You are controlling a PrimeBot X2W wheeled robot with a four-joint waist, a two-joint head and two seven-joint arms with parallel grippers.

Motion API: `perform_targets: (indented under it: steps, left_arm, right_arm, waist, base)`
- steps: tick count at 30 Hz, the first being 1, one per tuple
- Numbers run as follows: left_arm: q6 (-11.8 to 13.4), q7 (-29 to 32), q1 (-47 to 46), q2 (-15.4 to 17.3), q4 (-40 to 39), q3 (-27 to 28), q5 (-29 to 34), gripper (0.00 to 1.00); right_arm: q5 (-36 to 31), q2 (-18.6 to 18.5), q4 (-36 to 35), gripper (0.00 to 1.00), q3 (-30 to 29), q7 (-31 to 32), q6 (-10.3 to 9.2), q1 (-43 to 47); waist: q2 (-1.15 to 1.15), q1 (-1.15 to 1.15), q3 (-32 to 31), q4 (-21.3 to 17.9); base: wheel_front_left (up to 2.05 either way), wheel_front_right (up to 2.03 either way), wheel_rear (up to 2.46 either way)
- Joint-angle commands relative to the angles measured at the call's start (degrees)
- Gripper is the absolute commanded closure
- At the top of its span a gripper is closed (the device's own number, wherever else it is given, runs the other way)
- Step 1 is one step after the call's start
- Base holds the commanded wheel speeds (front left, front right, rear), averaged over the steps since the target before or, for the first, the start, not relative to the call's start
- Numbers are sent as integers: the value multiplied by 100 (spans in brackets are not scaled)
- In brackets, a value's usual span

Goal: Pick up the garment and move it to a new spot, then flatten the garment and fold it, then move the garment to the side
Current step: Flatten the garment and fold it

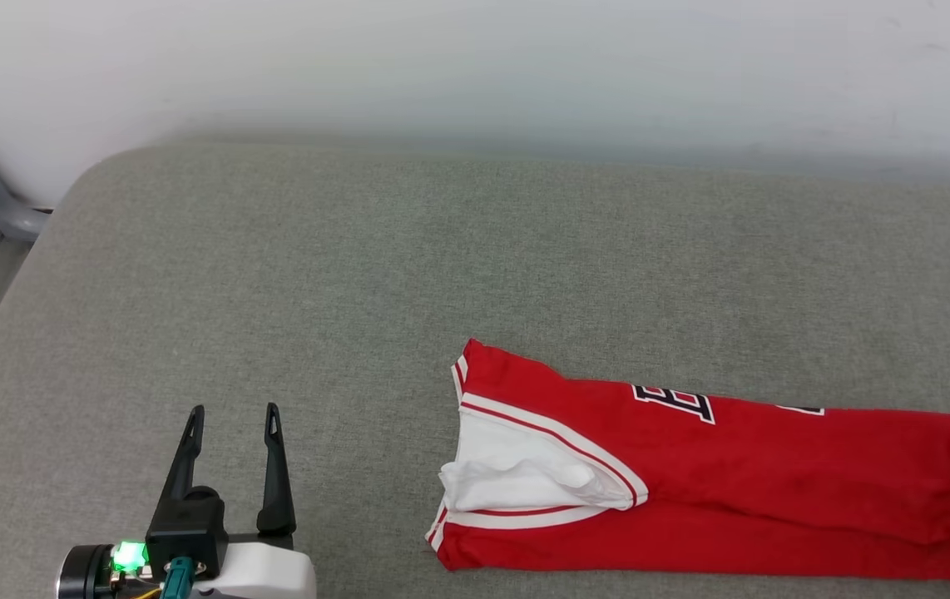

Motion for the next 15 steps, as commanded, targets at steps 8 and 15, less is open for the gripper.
perform_targets:
  steps: [8,15]
  left_arm:
    - [-58,-43,85,-53,6,20,71,0]
    - [-84,-43,-56,-87,18,-45,111,0]
  right_arm:
    - [169,216,-1445,100,109,263,-6,124]
    - [-170,702,-2170,100,408,719,-6,-295]
  waist:
    - [0,0,-62,-78]
    - [0,0,9,-8]
  base:
    - [0,0,0]
    - [0,0,0]
